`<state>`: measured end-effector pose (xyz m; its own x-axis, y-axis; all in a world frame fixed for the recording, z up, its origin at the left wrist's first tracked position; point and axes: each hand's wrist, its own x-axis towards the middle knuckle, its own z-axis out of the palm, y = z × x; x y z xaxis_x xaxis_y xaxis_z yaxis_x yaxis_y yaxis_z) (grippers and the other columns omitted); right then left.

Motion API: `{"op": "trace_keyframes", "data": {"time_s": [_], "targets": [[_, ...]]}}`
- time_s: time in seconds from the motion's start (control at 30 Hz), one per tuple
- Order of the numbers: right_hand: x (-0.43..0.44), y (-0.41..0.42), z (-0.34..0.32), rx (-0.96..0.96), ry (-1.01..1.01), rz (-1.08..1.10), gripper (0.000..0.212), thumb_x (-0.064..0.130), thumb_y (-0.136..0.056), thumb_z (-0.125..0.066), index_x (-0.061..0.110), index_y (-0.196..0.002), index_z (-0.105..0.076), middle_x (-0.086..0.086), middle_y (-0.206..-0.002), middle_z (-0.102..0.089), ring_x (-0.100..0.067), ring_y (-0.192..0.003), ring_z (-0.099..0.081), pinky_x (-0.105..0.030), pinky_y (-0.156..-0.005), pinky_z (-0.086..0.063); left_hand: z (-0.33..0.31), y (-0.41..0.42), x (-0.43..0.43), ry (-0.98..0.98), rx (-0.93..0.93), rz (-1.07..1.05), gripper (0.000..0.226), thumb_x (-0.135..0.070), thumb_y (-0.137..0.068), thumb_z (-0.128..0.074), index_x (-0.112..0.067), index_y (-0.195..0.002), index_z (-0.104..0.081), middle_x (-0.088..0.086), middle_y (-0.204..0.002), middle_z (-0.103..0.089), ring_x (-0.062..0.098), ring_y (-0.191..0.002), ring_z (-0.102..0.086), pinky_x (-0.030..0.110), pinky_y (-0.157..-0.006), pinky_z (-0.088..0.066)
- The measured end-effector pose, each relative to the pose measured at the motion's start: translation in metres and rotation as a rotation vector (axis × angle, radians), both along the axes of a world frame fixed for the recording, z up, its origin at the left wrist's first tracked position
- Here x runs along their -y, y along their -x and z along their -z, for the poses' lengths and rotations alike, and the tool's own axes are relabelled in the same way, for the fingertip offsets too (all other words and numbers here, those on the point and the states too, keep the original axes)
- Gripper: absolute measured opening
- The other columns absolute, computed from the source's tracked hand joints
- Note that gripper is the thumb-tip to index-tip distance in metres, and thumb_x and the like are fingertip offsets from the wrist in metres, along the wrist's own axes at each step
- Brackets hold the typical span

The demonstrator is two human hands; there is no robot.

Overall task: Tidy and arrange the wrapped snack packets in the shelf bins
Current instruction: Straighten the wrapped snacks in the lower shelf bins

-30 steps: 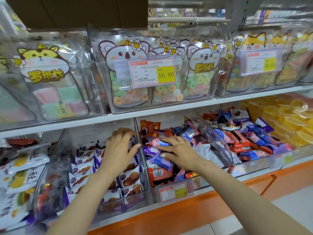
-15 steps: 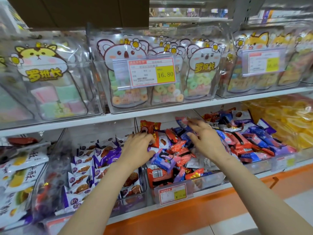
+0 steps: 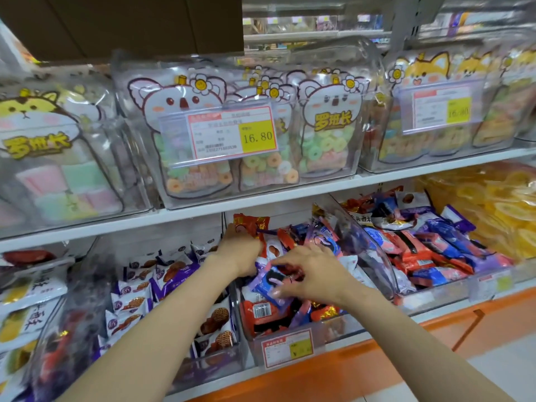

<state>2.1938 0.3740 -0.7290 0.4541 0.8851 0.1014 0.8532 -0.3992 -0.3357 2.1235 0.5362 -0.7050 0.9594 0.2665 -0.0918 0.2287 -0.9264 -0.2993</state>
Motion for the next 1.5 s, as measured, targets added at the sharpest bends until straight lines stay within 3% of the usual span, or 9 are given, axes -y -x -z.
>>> {"op": "trace_keyframes", "data": {"time_s": [0.13, 0.3, 0.4, 0.73, 0.87, 1.0, 1.2, 1.37, 1.5], "targets": [[-0.003, 0.012, 0.014, 0.144, 0.09, 0.039, 0.069, 0.068, -0.074, -0.059, 0.028, -0.128, -0.046, 0.006, -0.132, -0.042, -0.018, -0.127, -0.032, -0.049, -0.116, -0.005, -0.007, 0.007, 0.0, -0.013, 0.177, 0.016, 0.016, -0.033, -0.084, -0.057, -0.021, -0.093, -0.063, -0.001, -0.096, -0.06, 0.021, -0.102, -0.05, 0.037, -0.097, -0.028], [0.001, 0.009, 0.012, 0.141, 0.164, 0.043, 0.057, 0.049, -0.081, -0.06, 0.022, -0.13, -0.045, 0.003, -0.138, -0.035, -0.022, -0.132, -0.028, -0.051, -0.114, -0.01, -0.013, 0.03, -0.001, 0.159, 0.548, -0.062, 0.025, -0.036, -0.08, -0.062, -0.025, -0.103, -0.064, -0.004, -0.102, -0.064, 0.02, -0.102, -0.054, 0.031, -0.087, -0.03], [0.006, 0.0, 0.007, 0.116, 0.22, 0.069, 0.055, 0.043, -0.082, -0.063, 0.025, -0.131, -0.046, 0.006, -0.14, -0.034, -0.021, -0.133, -0.028, -0.053, -0.113, -0.012, -0.015, 0.046, 0.0, 0.318, 0.737, -0.117, 0.035, -0.037, -0.075, -0.059, -0.021, -0.105, -0.067, 0.002, -0.098, -0.067, 0.025, -0.092, -0.06, 0.034, -0.082, -0.045], [-0.006, -0.007, 0.011, 0.245, 0.186, 0.184, 0.06, 0.036, -0.081, -0.064, 0.028, -0.136, -0.041, 0.004, -0.141, -0.035, -0.024, -0.13, -0.034, -0.05, -0.112, -0.021, -0.017, 0.097, 0.014, 0.764, 1.036, -0.288, 0.012, -0.022, -0.085, -0.064, -0.03, -0.091, -0.057, -0.001, -0.093, -0.065, 0.015, -0.079, -0.061, 0.037, -0.071, -0.051], [-0.016, -0.01, 0.012, 0.166, 0.106, 0.18, 0.049, 0.051, -0.083, -0.061, 0.029, -0.126, -0.054, 0.003, -0.135, -0.043, -0.024, -0.126, -0.035, -0.041, -0.105, -0.025, -0.016, 0.109, 0.002, 0.509, 1.037, -0.337, 0.014, -0.019, -0.083, -0.066, -0.018, -0.097, -0.065, 0.001, -0.092, -0.064, 0.018, -0.084, -0.055, 0.03, -0.067, -0.039], [-0.035, -0.01, 0.012, 0.185, -0.017, 0.208, 0.041, 0.047, -0.089, -0.053, 0.03, -0.126, -0.055, 0.001, -0.13, -0.054, -0.022, -0.123, -0.038, -0.033, -0.097, -0.028, 0.0, 0.11, -0.023, 0.222, 0.891, -0.382, 0.022, -0.015, -0.078, -0.069, -0.01, -0.099, -0.067, 0.008, -0.099, -0.062, 0.029, -0.094, -0.055, 0.036, -0.074, -0.042], [-0.064, -0.003, 0.024, 0.282, 0.215, 0.265, 0.074, 0.069, -0.082, -0.047, 0.026, -0.141, -0.035, -0.009, -0.138, -0.047, -0.03, -0.135, -0.026, -0.047, -0.107, -0.019, 0.027, 0.107, -0.04, 0.424, 0.246, -0.454, 0.072, -0.047, -0.079, -0.067, -0.021, -0.138, -0.036, 0.002, -0.143, -0.034, 0.021, -0.128, -0.04, 0.033, -0.093, -0.042], [-0.072, -0.002, 0.027, 0.339, 0.132, 0.336, 0.055, 0.045, -0.085, -0.058, 0.02, -0.132, -0.045, -0.008, -0.131, -0.052, -0.029, -0.128, -0.035, -0.045, -0.104, -0.022, 0.017, 0.108, -0.039, 0.453, 0.553, -0.383, 0.051, -0.044, -0.085, -0.061, -0.019, -0.128, -0.051, 0.004, -0.13, -0.05, 0.021, -0.117, -0.049, 0.033, -0.092, -0.044], [-0.063, -0.01, 0.016, 0.131, -0.151, 0.484, 0.036, 0.036, -0.089, -0.054, 0.017, -0.119, -0.057, -0.009, -0.107, -0.065, -0.026, -0.113, -0.051, -0.038, -0.097, -0.027, 0.011, 0.103, -0.024, 0.538, 0.744, -0.232, 0.033, -0.024, -0.088, -0.062, -0.016, -0.12, -0.058, 0.002, -0.12, -0.054, 0.019, -0.11, -0.055, 0.029, -0.087, -0.043]]}}
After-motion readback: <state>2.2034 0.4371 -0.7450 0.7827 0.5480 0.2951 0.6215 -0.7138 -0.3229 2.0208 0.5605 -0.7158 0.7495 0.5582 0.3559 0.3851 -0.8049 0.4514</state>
